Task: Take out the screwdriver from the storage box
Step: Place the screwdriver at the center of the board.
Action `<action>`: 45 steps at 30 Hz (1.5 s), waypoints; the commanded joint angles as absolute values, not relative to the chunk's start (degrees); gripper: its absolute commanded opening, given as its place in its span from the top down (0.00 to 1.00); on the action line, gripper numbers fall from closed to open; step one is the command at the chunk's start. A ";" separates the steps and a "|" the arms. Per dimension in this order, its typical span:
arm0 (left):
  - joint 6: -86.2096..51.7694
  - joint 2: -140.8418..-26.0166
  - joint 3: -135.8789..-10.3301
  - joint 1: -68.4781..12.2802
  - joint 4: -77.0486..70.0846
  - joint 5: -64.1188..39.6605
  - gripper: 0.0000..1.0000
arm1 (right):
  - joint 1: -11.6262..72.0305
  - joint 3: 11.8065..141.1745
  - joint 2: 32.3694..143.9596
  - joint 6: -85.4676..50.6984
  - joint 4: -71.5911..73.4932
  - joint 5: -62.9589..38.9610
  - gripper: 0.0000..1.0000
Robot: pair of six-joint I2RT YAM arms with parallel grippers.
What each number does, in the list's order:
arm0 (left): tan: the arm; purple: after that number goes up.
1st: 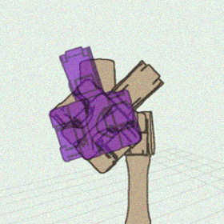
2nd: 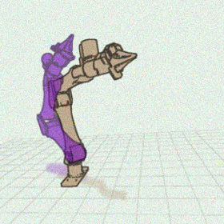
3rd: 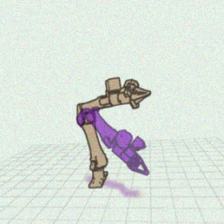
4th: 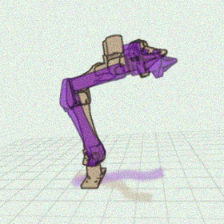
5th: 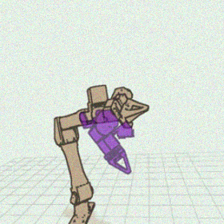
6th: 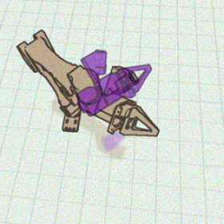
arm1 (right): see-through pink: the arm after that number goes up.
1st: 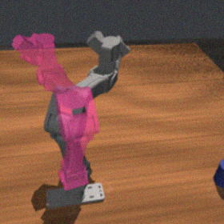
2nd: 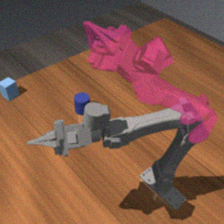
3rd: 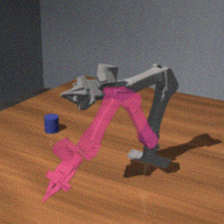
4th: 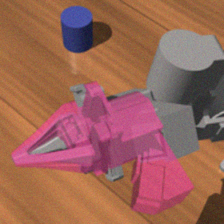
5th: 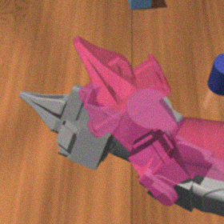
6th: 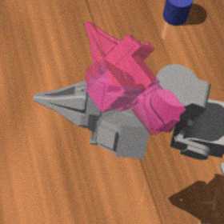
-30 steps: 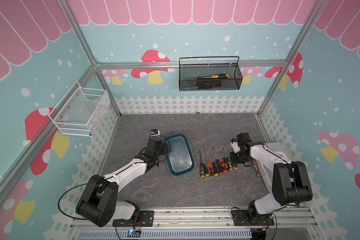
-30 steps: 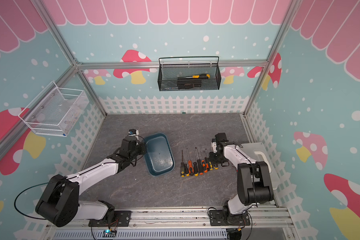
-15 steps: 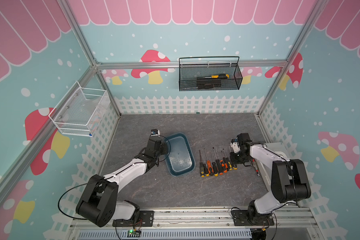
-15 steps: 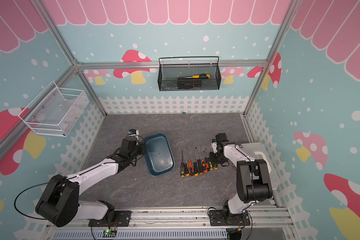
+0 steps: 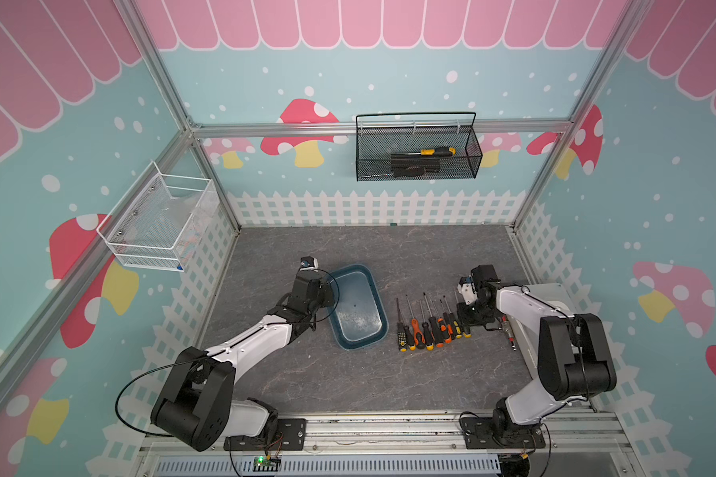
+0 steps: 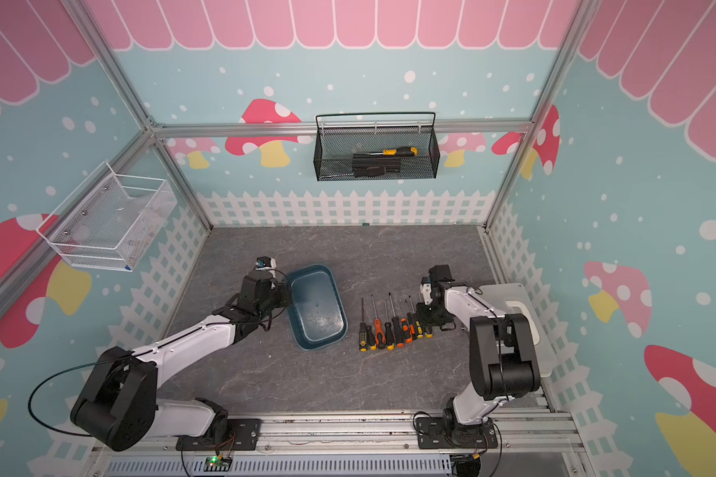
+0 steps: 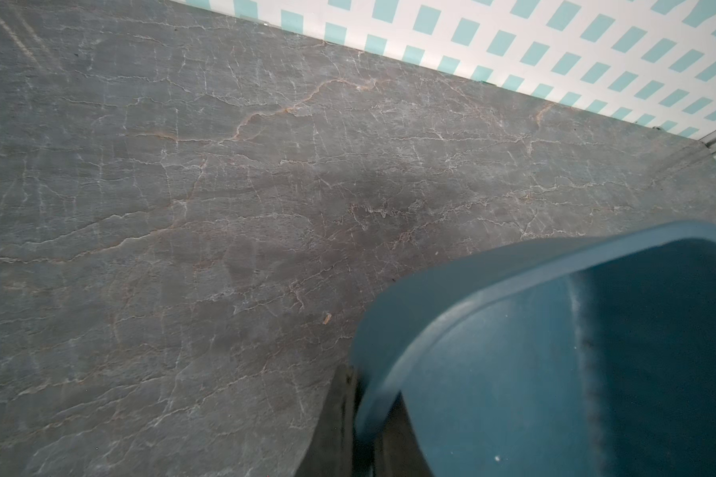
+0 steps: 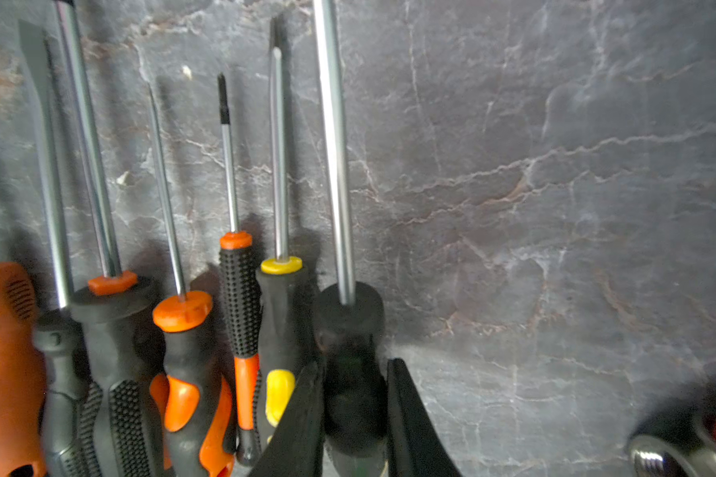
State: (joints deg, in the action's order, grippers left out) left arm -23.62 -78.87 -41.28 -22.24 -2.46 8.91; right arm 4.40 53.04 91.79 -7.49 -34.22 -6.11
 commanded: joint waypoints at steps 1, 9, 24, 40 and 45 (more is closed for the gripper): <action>-22.59 -78.99 -41.02 -22.06 -1.85 8.94 1.00 | 3.81 53.30 92.97 -6.77 -34.71 -7.07 1.00; -22.59 -78.77 -40.86 -22.08 -1.91 8.94 1.00 | 3.42 53.55 93.56 -6.87 -34.71 -8.12 0.95; -22.85 -78.32 -40.78 -22.06 -1.78 8.87 1.00 | 3.02 53.11 92.13 -7.29 -34.40 -8.39 0.79; -22.60 -78.06 -40.88 -22.07 -1.10 8.90 1.00 | 2.86 52.93 90.94 -7.69 -34.03 -8.94 0.71; -22.42 -78.14 -41.24 -22.09 -0.75 8.96 1.00 | 2.83 52.68 90.71 -7.82 -33.84 -9.21 0.70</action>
State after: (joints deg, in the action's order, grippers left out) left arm -23.62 -78.83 -41.28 -22.24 -2.39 8.91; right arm 3.31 53.04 92.16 -7.53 -34.00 -8.36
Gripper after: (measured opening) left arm 0.085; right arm 0.302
